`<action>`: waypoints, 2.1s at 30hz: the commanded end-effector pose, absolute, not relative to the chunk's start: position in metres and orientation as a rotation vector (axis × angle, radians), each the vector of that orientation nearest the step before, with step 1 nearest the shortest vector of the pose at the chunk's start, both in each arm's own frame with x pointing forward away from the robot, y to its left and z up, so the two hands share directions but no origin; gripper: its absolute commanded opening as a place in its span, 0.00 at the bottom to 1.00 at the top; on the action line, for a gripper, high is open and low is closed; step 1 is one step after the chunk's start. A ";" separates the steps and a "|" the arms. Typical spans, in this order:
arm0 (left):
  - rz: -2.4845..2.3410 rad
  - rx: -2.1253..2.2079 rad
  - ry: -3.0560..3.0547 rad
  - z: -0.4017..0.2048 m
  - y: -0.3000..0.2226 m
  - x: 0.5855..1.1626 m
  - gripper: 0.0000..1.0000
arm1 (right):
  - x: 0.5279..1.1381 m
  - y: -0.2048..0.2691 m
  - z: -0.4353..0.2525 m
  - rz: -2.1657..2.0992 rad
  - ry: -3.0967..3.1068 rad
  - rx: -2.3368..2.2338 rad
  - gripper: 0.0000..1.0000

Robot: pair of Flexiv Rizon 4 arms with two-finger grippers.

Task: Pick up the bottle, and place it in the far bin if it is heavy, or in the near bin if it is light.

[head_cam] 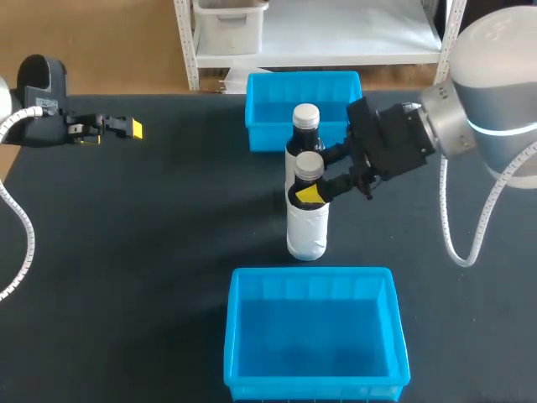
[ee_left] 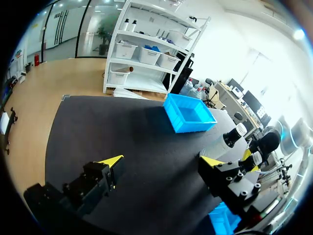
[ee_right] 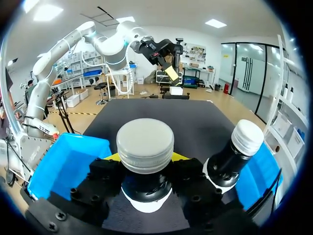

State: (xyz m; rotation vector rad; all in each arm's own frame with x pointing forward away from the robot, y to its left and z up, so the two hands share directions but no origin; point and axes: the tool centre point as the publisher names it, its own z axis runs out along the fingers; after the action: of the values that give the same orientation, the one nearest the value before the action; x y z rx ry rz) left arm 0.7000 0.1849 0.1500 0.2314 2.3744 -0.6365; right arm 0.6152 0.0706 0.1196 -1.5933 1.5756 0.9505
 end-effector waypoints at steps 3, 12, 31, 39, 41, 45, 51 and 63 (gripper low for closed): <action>-0.636 0.231 2.374 0.150 0.185 0.700 1.00 | 0.613 0.072 0.122 0.941 1.569 -1.599 0.20; -0.636 0.231 2.374 0.150 0.185 0.700 1.00 | 0.606 0.061 0.153 0.897 1.534 -1.619 0.00; -0.636 0.231 2.374 0.150 0.185 0.700 1.00 | 0.530 0.058 0.269 0.921 1.385 -1.672 0.00; -0.636 0.231 2.374 0.150 0.185 0.700 1.00 | 0.485 0.077 0.266 0.973 1.349 -1.691 0.00; -0.636 0.231 2.374 0.150 0.185 0.700 1.00 | 0.473 0.085 0.262 0.992 1.337 -1.702 0.00; -0.636 0.231 2.374 0.150 0.185 0.700 1.00 | 0.454 0.098 0.251 1.022 1.309 -1.730 0.00; -0.636 0.231 2.374 0.150 0.185 0.700 1.00 | 0.433 0.110 0.230 1.051 1.290 -1.770 0.00; -0.636 0.231 2.374 0.150 0.185 0.700 1.00 | 0.412 0.122 0.190 1.120 1.301 -1.840 0.00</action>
State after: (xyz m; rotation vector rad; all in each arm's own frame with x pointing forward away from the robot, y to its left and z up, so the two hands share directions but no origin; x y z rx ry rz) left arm 0.7000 0.1849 0.1499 0.2314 2.3744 -0.6365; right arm 0.4088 0.1169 0.1972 -1.8387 1.3103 1.1091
